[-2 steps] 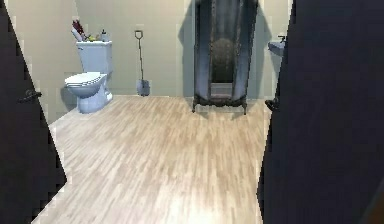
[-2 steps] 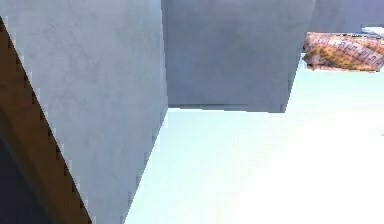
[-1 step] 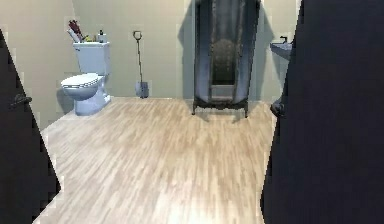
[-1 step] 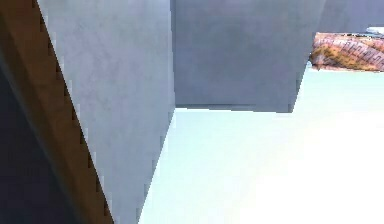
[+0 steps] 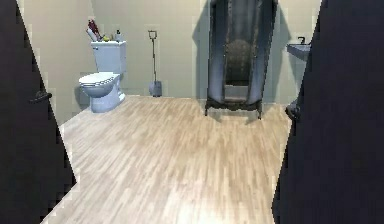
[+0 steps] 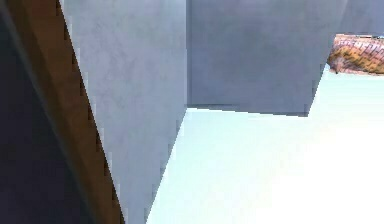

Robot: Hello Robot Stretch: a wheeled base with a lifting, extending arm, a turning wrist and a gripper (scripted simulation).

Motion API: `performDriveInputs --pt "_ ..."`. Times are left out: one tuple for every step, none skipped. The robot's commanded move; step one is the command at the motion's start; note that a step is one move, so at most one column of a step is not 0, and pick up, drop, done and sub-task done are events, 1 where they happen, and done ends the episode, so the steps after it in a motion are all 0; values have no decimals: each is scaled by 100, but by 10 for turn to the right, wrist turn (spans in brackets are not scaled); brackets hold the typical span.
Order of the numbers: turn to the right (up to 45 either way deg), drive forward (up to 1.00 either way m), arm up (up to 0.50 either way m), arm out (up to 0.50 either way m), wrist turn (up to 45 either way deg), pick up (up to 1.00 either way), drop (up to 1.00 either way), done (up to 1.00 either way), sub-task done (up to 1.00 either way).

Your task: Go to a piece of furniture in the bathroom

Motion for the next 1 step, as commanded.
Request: performDriveInputs --pt "0 100 0 0 0 0 0 0 0"
